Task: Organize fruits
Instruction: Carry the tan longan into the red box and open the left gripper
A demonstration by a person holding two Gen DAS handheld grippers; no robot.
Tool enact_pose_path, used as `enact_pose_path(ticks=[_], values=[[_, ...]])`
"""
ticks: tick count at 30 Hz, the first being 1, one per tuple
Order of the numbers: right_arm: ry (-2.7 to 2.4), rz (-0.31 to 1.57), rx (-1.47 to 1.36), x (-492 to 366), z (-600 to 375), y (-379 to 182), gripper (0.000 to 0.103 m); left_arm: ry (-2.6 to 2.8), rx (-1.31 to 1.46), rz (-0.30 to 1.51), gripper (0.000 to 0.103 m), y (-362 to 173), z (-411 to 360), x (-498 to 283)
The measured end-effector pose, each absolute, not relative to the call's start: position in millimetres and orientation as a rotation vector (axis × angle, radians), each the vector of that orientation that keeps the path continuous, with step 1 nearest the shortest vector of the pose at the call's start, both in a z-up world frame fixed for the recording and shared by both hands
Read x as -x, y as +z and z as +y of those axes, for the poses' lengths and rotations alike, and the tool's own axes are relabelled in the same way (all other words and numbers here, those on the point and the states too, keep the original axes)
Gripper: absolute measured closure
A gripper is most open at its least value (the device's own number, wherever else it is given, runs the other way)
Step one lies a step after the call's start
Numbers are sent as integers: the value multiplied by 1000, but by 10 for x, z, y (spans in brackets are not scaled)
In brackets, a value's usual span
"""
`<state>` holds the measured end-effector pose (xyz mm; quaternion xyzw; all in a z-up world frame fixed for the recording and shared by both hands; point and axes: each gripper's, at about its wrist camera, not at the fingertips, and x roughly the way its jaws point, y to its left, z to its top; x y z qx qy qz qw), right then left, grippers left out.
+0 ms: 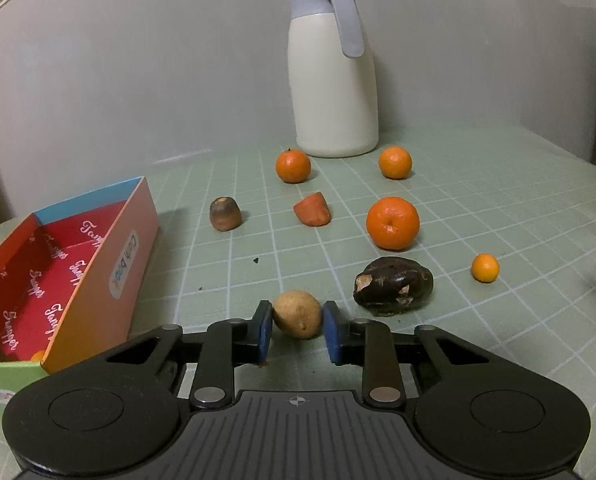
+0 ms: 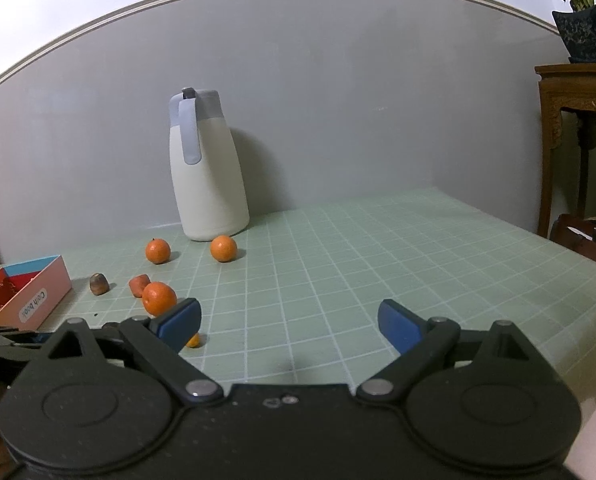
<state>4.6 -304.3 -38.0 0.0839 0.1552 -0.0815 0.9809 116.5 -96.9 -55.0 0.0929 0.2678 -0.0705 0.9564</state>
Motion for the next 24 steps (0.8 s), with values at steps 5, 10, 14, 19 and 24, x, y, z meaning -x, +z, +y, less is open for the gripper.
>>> enact_pose_path(ticks=[5, 10, 14, 19, 24], values=[[-160, 315, -162, -61, -3025, -382, 8, -139, -193, 535, 75, -557, -939, -1126], [-158, 318, -151, -58, -2995, -385, 8, -130, -185, 511, 76, -491, -879, -1086], [-157, 323, -146, -68, -2972, -390, 8, -130, -175, 492, 76, -415, -816, -1042], [-153, 326, -133, -75, -2920, -396, 8, -121, -175, 451, 76, -288, -723, -958], [-138, 330, -119, -108, -2836, -397, 8, -99, -164, 414, 76, -140, -563, -908]])
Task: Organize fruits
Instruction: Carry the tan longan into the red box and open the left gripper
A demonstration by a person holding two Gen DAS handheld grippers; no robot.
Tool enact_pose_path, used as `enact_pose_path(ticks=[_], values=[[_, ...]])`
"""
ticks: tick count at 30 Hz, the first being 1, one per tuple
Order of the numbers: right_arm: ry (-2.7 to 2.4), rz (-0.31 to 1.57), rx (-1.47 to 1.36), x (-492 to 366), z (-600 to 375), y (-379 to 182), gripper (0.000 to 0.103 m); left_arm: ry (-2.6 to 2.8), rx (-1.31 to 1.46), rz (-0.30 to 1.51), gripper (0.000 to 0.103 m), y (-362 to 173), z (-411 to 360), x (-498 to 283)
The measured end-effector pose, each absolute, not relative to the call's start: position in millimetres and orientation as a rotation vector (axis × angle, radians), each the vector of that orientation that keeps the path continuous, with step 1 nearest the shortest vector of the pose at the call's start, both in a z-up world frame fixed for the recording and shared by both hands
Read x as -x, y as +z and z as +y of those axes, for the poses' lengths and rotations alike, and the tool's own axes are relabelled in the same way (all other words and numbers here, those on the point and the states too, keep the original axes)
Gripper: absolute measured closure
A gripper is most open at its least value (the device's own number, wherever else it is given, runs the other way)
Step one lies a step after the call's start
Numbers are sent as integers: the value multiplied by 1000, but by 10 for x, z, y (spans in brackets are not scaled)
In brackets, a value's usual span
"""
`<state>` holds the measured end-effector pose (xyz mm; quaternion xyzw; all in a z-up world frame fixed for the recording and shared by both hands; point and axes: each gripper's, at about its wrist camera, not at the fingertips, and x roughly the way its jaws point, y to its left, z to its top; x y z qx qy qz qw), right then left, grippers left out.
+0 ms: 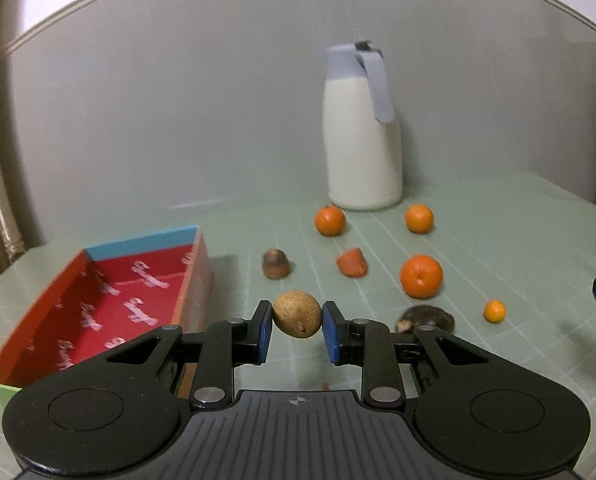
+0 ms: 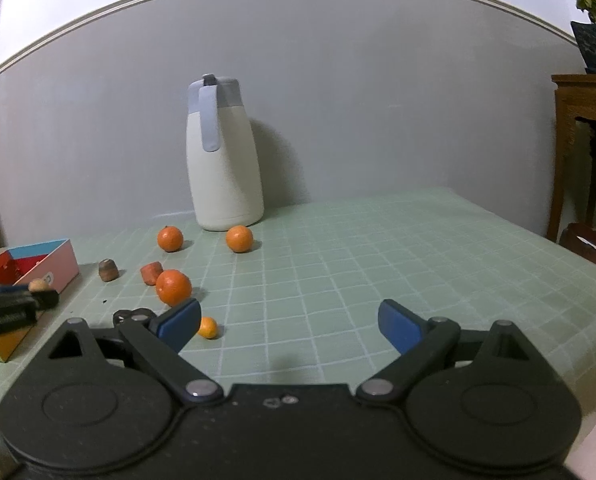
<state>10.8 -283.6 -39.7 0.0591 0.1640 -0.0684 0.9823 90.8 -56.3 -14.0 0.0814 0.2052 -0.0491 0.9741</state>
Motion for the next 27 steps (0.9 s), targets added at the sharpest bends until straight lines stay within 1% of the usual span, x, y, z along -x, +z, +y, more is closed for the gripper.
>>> enact_pose_path(ticks=[13, 22, 27], values=[[-74, 340, -74, -227, -2490, -399, 8, 55, -141, 382, 76, -1, 114, -901], [-25, 351, -43, -302, -2246, -407, 8, 166, -65, 470, 76, -155, 625, -1066], [-5, 359, -28, -348, -2145, -418, 8, 177, -53, 514, 76, -246, 722, -1117]])
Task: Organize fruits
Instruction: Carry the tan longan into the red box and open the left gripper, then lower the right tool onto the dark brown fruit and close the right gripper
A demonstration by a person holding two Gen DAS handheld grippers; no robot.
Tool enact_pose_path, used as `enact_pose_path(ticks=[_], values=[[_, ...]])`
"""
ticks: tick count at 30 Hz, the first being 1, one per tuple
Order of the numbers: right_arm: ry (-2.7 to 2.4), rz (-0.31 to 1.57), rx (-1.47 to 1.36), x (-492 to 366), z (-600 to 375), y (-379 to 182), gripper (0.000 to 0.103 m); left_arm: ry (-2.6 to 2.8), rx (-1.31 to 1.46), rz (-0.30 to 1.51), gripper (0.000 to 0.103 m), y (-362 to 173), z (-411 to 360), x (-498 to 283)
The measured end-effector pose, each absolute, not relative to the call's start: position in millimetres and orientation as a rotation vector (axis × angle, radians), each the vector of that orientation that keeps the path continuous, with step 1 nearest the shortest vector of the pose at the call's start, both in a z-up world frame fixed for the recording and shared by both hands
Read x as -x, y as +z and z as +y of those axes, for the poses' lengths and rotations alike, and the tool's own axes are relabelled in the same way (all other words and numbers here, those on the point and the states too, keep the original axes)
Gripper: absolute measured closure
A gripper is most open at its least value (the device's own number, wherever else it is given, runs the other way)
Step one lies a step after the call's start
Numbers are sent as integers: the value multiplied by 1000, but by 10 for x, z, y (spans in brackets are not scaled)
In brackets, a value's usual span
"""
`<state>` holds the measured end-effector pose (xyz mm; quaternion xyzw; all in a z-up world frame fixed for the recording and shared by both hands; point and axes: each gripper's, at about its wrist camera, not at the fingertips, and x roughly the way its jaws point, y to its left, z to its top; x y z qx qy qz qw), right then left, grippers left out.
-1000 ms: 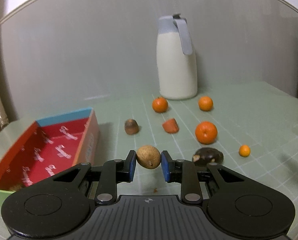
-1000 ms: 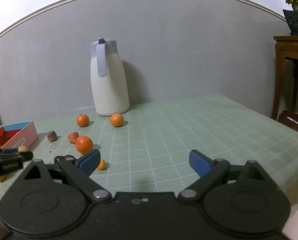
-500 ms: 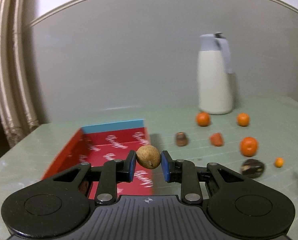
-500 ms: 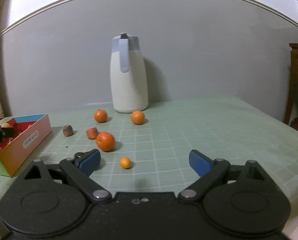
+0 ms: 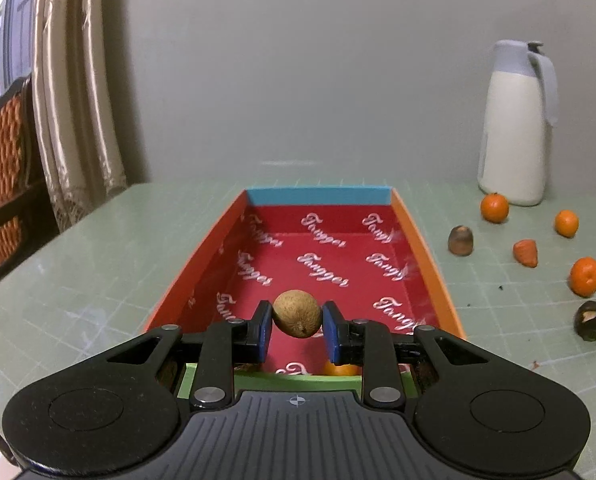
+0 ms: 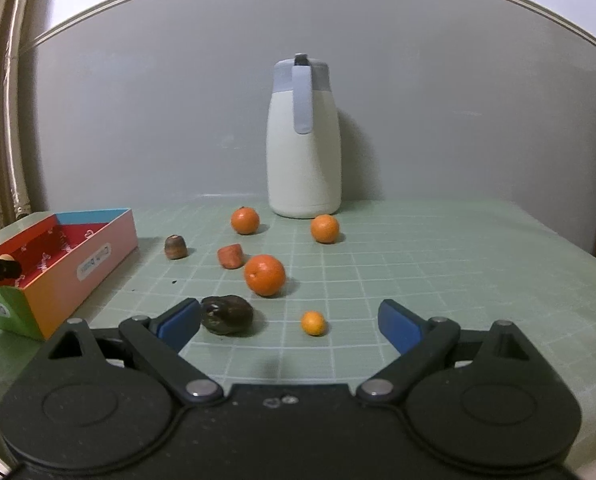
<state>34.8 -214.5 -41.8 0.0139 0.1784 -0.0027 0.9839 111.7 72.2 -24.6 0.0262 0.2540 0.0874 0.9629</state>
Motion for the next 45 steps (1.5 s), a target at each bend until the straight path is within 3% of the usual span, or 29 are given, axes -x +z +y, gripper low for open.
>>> enact_pose_path(ticks=[18, 19, 21, 23, 24, 26, 45], values=[[22, 363, -24, -414, -2026, -430, 8, 211, -40, 533, 73, -283, 756, -1175], [23, 364, -25, -415, -2024, -430, 8, 212, -39, 534, 69, -281, 756, -1173], [22, 364, -25, -414, -2023, -429, 8, 197, -29, 536, 47, -276, 757, -1168], [23, 363, -27, -413, -2022, -430, 8, 200, -25, 536, 37, -274, 744, -1157], [23, 363, -28, -415, -2020, -430, 8, 217, -33, 529, 25, -269, 729, -1150], [24, 365, -29, -429, -2011, -434, 8, 238, -39, 501, 18, -244, 719, -1111], [80, 391, -37, -665, -1777, -476, 9, 275, -51, 456, 18, -160, 903, -764]])
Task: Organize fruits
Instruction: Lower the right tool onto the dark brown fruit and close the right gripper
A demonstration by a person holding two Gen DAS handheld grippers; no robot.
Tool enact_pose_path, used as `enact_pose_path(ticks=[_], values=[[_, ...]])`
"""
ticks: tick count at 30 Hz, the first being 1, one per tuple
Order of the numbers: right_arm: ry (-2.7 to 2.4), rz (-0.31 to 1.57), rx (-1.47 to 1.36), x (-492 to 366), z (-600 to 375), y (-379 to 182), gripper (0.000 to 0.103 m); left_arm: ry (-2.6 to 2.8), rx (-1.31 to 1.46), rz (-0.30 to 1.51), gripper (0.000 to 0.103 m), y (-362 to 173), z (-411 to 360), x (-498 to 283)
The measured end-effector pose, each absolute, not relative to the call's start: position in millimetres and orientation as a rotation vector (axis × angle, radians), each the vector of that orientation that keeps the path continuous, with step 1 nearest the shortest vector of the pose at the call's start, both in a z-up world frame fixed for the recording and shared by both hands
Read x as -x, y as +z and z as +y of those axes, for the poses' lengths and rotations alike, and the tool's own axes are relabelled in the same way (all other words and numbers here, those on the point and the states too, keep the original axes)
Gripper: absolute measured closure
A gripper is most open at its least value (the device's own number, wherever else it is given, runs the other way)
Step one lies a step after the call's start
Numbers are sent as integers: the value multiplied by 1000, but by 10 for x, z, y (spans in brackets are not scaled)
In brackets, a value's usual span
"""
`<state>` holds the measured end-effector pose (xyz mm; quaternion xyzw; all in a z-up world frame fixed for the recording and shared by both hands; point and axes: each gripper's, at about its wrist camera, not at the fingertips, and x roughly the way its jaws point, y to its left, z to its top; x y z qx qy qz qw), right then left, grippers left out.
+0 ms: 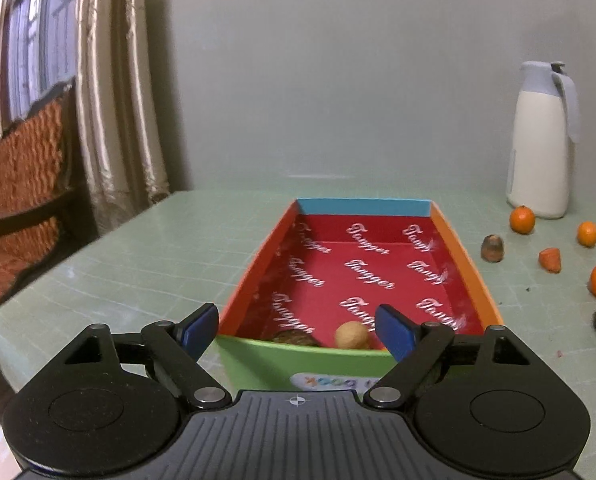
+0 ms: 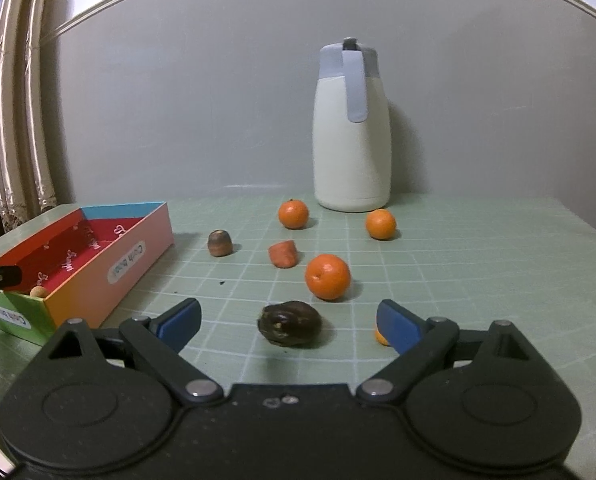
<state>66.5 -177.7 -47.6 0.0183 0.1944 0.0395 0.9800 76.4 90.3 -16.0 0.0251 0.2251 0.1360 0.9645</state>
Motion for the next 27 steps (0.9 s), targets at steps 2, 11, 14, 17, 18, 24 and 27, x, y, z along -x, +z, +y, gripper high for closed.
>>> enact_pose_path(ticks=[2, 11, 14, 17, 18, 24, 27], values=[[81, 398, -37, -704, -1744, -483, 10, 272, -33, 449, 17, -147, 949, -710], [73, 462, -86, -933, -1722, -539, 24, 327, 1, 421, 15, -139, 1175, -535], [59, 491, -109, -1023, -1730, -572, 26, 350, 11, 414, 14, -146, 1258, -494], [56, 524, -135, -1113, -1739, -606, 31, 371, 18, 408, 13, -157, 1329, -464], [56, 537, -144, -1142, -1740, -621, 33, 377, 20, 410, 13, -163, 1353, -463], [31, 560, -157, -1221, -1722, -674, 59, 416, 38, 418, 12, -198, 1495, -440], [26, 555, -140, -1231, -1691, -682, 59, 433, 48, 420, 12, -210, 1558, -431]])
